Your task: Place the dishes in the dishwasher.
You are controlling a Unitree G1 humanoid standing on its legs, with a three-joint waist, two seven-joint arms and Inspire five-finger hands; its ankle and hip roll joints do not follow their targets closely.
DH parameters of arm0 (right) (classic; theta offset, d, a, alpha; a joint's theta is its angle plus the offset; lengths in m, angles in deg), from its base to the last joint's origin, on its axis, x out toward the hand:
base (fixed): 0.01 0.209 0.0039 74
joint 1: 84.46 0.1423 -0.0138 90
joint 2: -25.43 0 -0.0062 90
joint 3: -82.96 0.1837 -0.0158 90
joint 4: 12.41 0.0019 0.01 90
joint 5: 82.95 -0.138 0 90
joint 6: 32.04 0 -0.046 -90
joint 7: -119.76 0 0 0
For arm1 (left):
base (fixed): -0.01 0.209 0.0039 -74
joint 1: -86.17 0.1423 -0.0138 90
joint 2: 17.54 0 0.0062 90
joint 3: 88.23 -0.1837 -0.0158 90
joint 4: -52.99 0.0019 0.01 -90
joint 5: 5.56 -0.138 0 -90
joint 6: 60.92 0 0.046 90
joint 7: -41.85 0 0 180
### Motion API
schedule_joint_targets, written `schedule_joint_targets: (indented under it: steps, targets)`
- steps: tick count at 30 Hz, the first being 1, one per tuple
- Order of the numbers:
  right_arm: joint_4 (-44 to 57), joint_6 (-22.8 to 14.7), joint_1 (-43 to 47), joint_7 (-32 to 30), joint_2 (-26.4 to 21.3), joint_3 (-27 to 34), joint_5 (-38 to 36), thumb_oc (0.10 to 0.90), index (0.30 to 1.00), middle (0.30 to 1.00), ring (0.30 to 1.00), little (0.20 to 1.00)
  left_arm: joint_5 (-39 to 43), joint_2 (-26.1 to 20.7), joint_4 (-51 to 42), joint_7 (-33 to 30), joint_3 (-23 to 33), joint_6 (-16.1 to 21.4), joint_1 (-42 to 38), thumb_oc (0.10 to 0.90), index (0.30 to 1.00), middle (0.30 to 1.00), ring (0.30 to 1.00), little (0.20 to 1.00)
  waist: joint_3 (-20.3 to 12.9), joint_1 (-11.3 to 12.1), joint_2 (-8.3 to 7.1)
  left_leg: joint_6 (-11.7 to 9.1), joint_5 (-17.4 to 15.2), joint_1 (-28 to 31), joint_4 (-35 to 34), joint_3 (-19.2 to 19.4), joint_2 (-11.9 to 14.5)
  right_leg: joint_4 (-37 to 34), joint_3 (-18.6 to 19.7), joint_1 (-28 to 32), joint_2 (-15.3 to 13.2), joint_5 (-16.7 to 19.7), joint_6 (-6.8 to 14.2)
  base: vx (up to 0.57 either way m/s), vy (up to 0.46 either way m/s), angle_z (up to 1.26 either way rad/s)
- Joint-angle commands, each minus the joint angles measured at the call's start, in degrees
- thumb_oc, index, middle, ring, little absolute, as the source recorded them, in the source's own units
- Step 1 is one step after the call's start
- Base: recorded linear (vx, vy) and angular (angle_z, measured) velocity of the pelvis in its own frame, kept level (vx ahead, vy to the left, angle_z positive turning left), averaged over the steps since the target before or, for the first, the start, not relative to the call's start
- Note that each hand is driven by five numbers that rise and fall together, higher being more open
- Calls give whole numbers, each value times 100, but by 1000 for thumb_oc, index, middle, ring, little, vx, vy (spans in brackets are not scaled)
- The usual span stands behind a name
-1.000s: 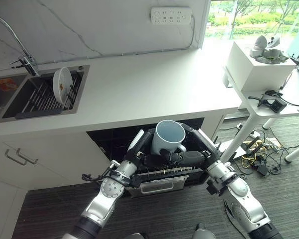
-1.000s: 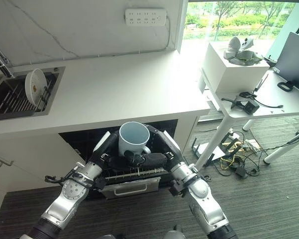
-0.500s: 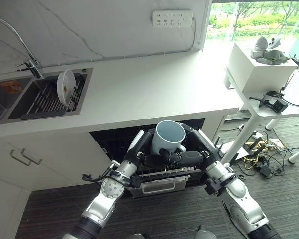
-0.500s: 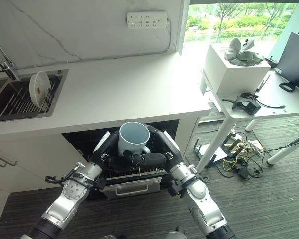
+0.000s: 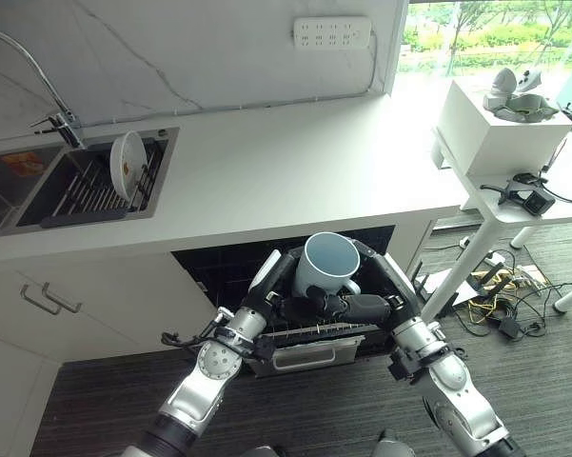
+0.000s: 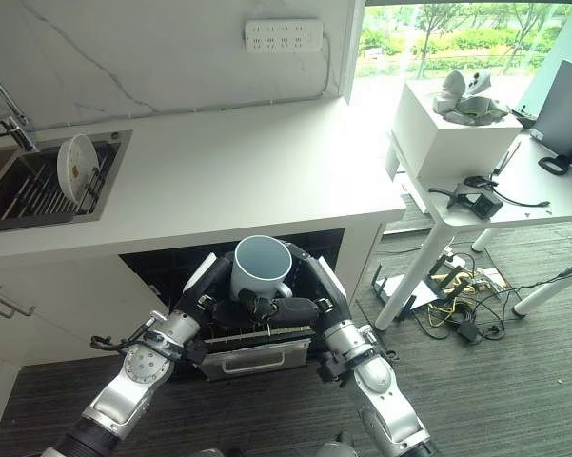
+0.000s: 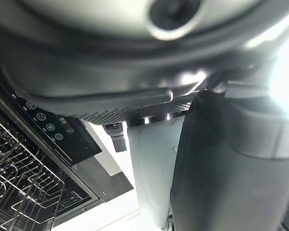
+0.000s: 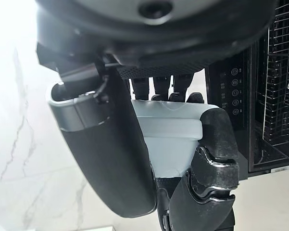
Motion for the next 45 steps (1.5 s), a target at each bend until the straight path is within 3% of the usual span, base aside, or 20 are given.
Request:
schedule_joint_targets:
  steps: [1, 23, 41, 45]
  targets:
    - [735, -1446, 478, -442, 599, 983, -1084, 400, 300, 300, 300, 300, -89, -10, -457, -630, 268, 362, -236, 800, 900, 900, 900, 900, -237, 44, -71, 155, -505, 124, -50, -394, 73, 403, 160, 149, -3, -872, 162, 0, 0, 0]
    - [462, -1811, 336, -712, 689, 1239, -1271, 400, 300, 300, 300, 300, -427, -208, -626, -921, 643, 538, 47, 800, 900, 900, 900, 900, -275, 158, 7, 98, -447, -24, -50, -475, 122, 403, -62, 150, -46, -897, 144, 1, -11, 5]
    - [329, -1849, 387, -1160, 792, 1111, -1340, 400, 300, 300, 300, 300, -340, -225, -721, -787, 644, 620, 179, 800, 900, 900, 900, 900, -267, 272, 28, 71, -407, -123, -50, -532, 152, 403, -173, 160, -65, -914, 135, 5, 1, 5]
    - [290, -1958, 370, -1519, 819, 1073, -1233, 400, 300, 300, 300, 300, -342, -237, -710, -880, 637, 640, 190, 800, 900, 900, 900, 900, -265, 268, 37, 66, -399, -124, -50, -516, 162, 403, -179, 166, -64, -918, 129, 12, -1, 7]
